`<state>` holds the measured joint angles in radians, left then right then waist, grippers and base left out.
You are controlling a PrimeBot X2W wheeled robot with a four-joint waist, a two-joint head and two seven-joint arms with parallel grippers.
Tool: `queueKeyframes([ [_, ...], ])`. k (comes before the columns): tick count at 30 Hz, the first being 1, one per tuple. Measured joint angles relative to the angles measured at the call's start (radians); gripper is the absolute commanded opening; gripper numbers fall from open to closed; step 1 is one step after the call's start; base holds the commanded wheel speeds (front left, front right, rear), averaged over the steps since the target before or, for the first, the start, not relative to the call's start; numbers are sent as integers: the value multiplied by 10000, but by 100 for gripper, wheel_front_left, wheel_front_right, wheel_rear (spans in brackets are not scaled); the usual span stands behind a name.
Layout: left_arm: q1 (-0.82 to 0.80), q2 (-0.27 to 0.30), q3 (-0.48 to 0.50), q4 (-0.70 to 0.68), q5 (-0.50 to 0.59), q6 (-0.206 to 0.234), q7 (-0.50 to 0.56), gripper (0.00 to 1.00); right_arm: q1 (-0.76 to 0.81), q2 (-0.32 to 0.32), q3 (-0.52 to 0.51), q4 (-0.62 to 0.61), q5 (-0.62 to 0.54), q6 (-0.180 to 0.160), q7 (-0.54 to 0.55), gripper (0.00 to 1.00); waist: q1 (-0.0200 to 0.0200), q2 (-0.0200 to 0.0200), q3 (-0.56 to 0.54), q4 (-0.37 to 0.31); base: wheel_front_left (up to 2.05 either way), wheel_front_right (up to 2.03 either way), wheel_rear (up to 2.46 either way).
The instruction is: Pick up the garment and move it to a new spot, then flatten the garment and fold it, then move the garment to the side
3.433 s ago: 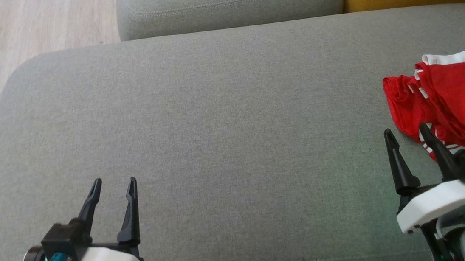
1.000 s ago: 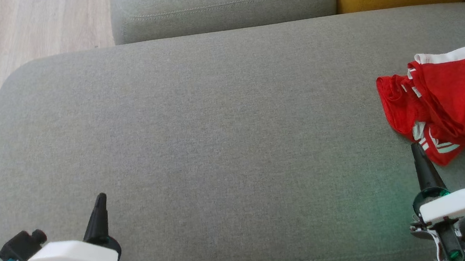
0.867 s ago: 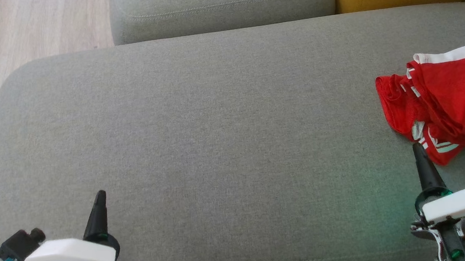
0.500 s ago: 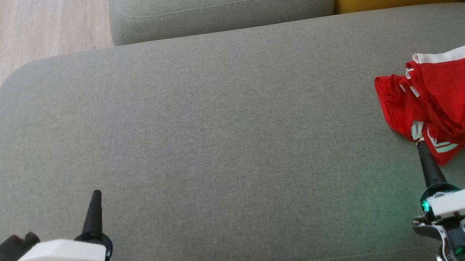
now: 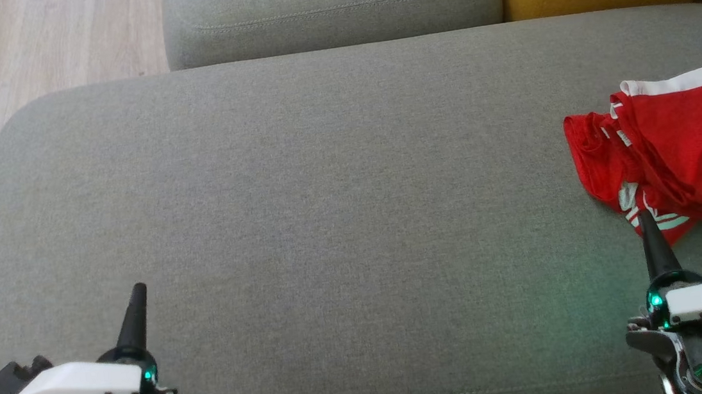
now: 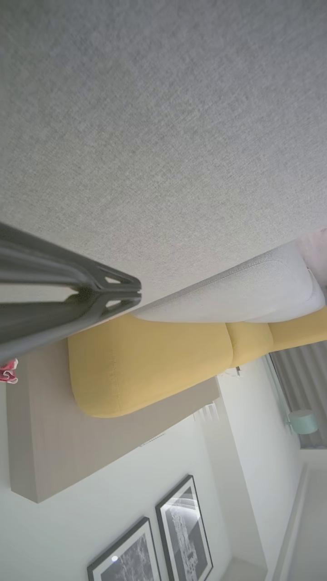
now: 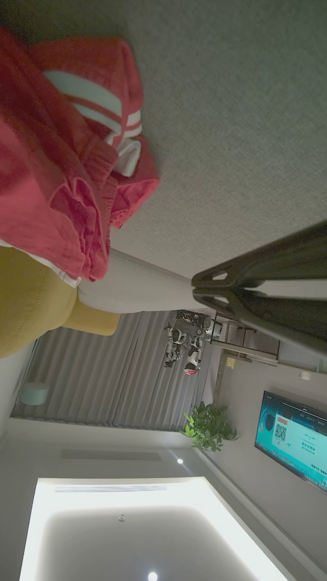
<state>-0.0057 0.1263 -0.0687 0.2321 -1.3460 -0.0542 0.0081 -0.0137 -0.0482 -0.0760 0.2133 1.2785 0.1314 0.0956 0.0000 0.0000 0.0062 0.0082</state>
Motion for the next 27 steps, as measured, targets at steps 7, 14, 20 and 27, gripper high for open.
queueKeyframes([
  [7,-123,-130,280,73,-662,-165,182,0,-26,0,-75,151,809,0,0,0,0,0,-7,-20,0,0,0],
  [14,-214,-301,568,180,-1313,-351,357,0,-208,-2,-167,272,1605,0,0,0,0,0,-15,-40,0,0,0],
  [20,-291,-441,865,284,-1964,-500,556,0,-222,-2,-244,447,2422,0,0,0,0,0,-23,-60,0,0,0],
  [27,-425,-621,1156,374,-2619,-667,738,0,-386,-2,-303,579,3237,0,0,0,0,0,-30,-80,0,0,0],
])
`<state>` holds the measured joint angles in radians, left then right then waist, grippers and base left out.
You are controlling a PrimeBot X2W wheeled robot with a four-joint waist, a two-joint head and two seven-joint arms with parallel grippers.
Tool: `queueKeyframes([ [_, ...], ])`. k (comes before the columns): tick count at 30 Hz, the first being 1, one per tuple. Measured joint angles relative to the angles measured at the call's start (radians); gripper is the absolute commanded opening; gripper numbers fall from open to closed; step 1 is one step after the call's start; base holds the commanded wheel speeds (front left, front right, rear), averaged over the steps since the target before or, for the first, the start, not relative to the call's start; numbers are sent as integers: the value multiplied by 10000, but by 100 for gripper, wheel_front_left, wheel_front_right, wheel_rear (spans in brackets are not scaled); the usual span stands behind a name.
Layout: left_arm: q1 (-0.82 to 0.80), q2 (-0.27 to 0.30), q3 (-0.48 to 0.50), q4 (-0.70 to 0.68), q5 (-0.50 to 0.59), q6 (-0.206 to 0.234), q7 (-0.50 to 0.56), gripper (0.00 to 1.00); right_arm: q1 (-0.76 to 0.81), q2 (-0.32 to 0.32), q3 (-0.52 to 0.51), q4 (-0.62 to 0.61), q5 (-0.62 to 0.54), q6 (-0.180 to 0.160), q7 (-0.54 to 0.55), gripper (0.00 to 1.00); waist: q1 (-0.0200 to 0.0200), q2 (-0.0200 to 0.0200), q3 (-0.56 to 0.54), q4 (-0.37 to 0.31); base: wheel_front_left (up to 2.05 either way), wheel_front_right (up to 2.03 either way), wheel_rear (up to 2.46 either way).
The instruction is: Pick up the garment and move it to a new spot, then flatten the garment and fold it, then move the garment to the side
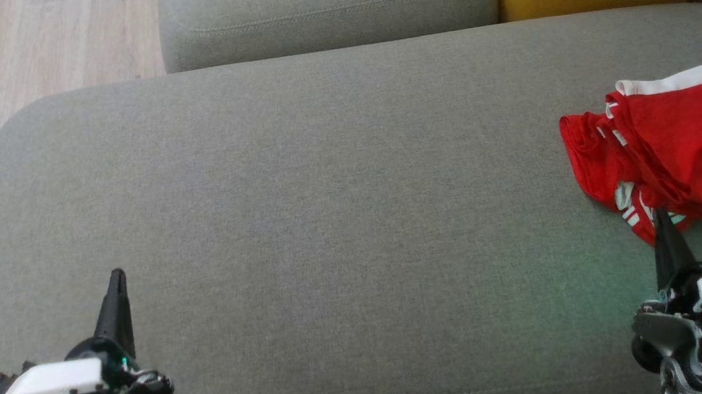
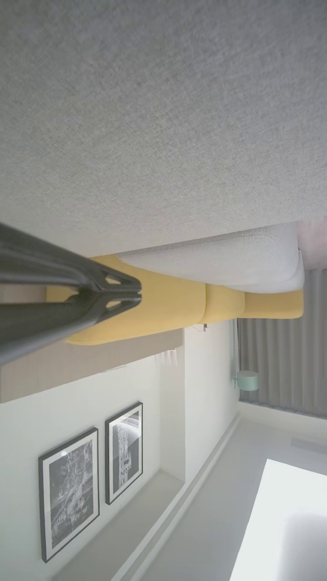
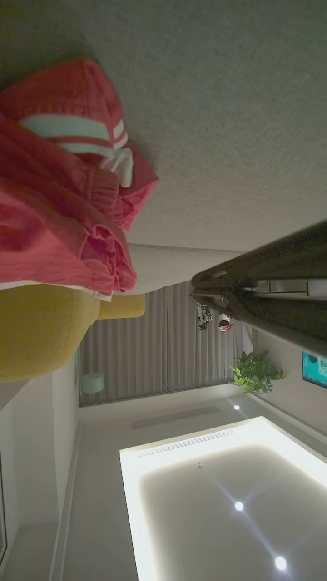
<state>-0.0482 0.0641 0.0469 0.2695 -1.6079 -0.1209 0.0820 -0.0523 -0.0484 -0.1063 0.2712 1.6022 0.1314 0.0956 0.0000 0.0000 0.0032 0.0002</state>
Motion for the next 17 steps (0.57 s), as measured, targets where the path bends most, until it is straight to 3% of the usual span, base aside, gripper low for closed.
queueKeyframes([
  [17,0,-54,61,36,-199,-23,46,0,-35,0,-46,25,174,0,2,0,0,0,-1,-3,0,0,0],
])
